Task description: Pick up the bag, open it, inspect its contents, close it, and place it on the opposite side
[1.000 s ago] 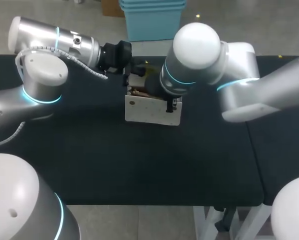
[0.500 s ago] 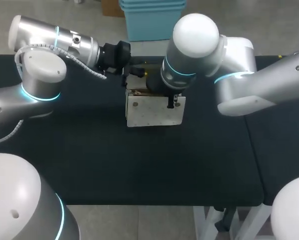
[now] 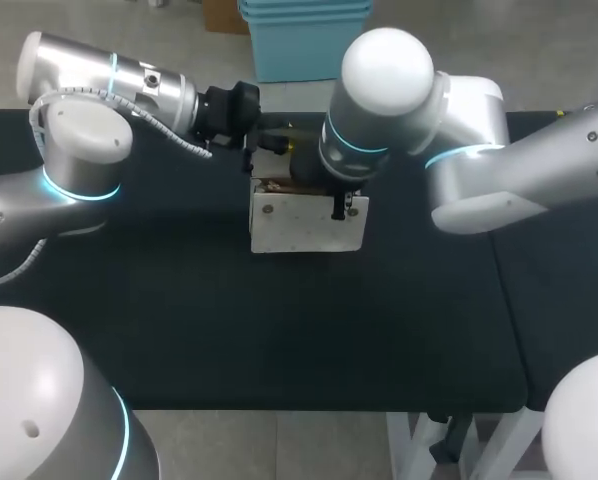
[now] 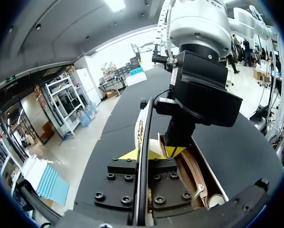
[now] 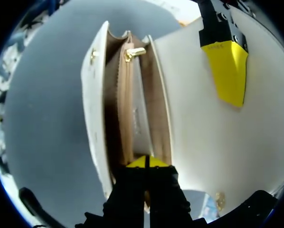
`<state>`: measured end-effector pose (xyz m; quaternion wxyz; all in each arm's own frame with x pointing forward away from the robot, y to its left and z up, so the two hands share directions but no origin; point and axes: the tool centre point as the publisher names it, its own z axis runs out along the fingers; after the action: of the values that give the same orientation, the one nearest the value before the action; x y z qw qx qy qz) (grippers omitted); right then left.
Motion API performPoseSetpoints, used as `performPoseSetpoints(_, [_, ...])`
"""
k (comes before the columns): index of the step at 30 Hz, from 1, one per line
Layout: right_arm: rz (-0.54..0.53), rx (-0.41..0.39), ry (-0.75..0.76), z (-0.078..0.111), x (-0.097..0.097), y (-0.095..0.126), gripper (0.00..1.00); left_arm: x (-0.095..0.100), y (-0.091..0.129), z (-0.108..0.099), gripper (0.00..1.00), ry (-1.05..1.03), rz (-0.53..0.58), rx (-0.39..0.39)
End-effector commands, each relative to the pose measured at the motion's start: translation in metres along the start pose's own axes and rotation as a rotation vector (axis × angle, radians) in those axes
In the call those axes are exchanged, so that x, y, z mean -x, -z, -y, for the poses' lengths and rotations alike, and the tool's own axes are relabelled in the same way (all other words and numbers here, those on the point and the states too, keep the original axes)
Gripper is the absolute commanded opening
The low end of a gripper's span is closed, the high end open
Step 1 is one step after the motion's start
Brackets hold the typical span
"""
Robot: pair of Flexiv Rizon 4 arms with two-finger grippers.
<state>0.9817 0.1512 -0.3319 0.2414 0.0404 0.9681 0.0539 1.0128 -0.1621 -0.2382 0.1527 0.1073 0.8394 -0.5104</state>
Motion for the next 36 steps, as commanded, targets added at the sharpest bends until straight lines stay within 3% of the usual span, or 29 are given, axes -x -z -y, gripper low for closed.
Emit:
performPoseSetpoints(1, [-0.034, -0.008, 0.009, -0.007, -0.003, -0.015, 0.37, 0.001, -0.002, 0.006, 0.0, -0.014, 0.005, -0.018])
performPoseSetpoints(4, [-0.06, -0.012, 0.015, -0.007, -0.006, -0.018, 0.79, 0.001, 0.0, 0.005, 0.0, -0.027, 0.007, -0.034])
performPoseSetpoints(7, [-0.078, -0.016, 0.02, -0.008, -0.008, -0.019, 1.0, 0.0, 0.001, 0.006, 0.0, -0.041, 0.012, -0.041])
performPoseSetpoints(36, [-0.115, -0.037, 0.012, -0.005, -0.014, -0.019, 1.0, -0.003, 0.002, 0.009, 0.0, -0.089, 0.026, -0.053])
